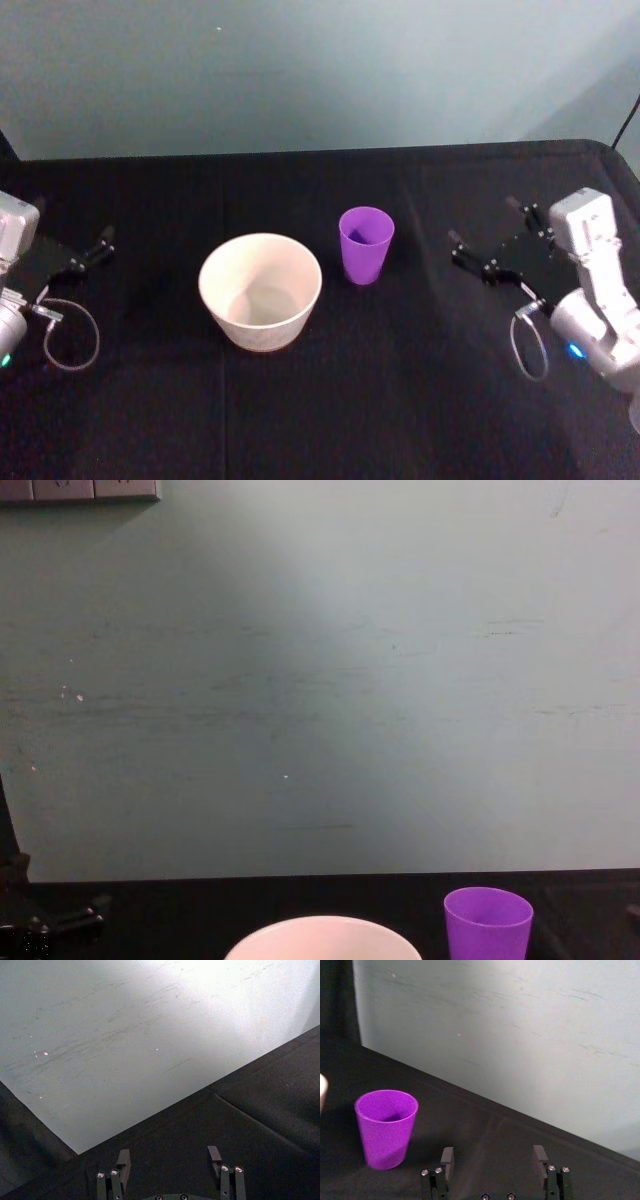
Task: Pick up the cup and pour the mung beans from the cup into the bowl.
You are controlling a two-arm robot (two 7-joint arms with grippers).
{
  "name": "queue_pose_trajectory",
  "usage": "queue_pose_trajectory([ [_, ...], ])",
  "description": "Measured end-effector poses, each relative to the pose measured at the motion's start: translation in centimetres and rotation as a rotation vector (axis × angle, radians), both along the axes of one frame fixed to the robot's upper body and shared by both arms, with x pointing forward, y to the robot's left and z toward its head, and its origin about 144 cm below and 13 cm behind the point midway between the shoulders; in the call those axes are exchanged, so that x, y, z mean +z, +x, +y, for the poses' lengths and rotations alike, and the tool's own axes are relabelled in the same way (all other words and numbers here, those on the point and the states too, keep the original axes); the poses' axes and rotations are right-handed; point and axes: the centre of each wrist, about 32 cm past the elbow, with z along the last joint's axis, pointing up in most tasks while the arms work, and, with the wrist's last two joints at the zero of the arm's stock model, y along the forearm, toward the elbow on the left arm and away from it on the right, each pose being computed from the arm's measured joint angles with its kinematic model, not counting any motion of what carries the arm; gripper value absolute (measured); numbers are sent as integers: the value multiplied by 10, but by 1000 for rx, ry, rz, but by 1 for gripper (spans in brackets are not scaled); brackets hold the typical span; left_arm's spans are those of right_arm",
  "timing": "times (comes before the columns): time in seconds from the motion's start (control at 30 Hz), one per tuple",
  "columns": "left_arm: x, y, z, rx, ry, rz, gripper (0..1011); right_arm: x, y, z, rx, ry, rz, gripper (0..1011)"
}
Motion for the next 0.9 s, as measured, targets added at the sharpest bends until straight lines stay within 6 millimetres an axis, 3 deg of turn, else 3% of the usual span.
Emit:
queue_pose_trajectory([
  [0.23, 0, 0, 0, 0, 0, 0, 1000, -4, -18, -20, 96, 83, 38, 1003],
  [0.43, 0, 0, 0, 0, 0, 0, 1000, -11, -20, -28, 200, 140, 94, 1003],
  [0.9, 0, 0, 0, 0, 0, 0, 1000, -21, -8, -11, 314, 207, 130, 1003],
])
